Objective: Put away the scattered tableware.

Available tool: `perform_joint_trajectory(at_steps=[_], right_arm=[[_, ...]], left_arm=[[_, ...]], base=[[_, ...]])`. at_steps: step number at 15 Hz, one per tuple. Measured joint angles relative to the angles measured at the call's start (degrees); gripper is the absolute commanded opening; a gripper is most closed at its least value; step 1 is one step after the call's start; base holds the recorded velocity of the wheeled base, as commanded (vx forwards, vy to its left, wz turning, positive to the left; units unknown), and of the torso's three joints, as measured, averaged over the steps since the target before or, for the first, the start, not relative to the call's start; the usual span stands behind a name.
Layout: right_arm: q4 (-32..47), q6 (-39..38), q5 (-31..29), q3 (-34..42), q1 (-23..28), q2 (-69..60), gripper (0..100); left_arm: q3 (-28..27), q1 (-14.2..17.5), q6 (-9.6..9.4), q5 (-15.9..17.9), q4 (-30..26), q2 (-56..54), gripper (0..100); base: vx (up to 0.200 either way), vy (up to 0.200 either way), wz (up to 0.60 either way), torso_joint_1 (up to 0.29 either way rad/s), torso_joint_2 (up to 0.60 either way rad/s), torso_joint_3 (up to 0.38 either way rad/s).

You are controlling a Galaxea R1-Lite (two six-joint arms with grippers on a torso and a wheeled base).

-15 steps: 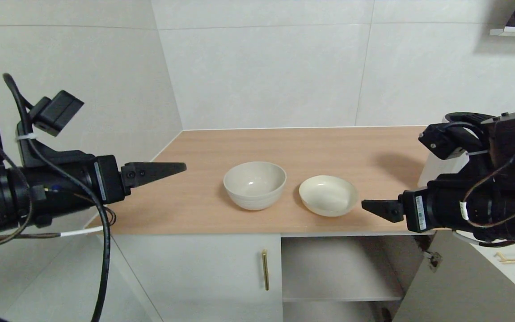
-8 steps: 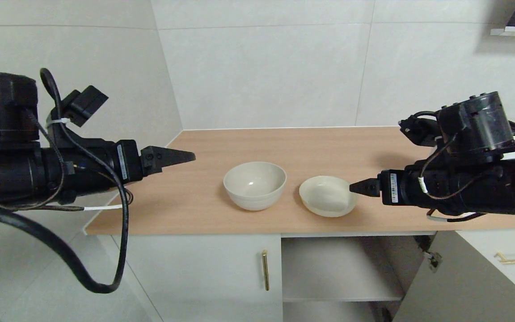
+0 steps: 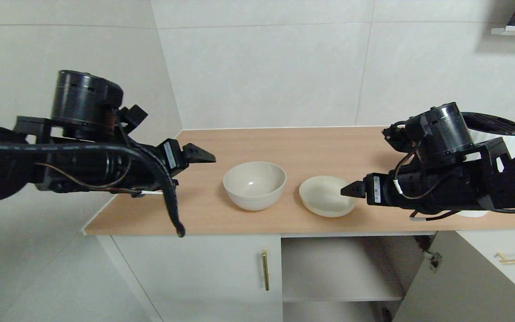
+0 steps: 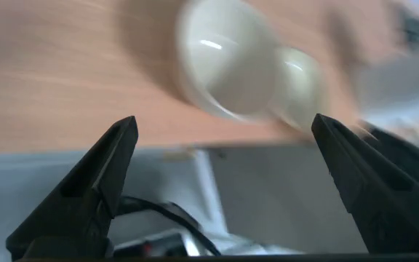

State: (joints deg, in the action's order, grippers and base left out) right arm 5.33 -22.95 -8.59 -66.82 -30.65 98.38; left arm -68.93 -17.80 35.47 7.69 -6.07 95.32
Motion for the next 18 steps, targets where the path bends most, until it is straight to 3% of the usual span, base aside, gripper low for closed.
perform_joint_trajectory(at_steps=[2,5,15,16,18], right_arm=[[0.0,-0.2,0.0,0.0,0.0,0.4,100],[-0.2,-0.2,0.0,0.1,0.0,0.7,100],[-0.2,-0.3,0.0,0.2,0.0,0.5,100],[-0.2,-0.2,0.0,0.2,0.0,0.5,100],[-0.2,-0.3,0.0,0.2,0.0,0.4,100]], left_arm=[[-0.6,-1.9,1.56,-3.8,2.8,3.7,100],[-1.0,-3.0,3.55,-5.5,6.0,7.5,100],[-3.1,-4.0,6.67,-6.5,7.9,16.0,100],[-3.1,-4.0,6.67,-6.6,7.9,16.4,0],[-3.1,-4.2,6.69,-6.6,7.8,16.7,0]], base=[[0.0,0.0,0.0,0.0,0.0,0.0],[0.0,0.0,0.0,0.0,0.0,0.0],[0.0,0.0,0.0,0.0,0.0,0.0],[0.0,0.0,0.0,0.0,0.0,0.0],[0.0,0.0,0.0,0.0,0.0,0.0]])
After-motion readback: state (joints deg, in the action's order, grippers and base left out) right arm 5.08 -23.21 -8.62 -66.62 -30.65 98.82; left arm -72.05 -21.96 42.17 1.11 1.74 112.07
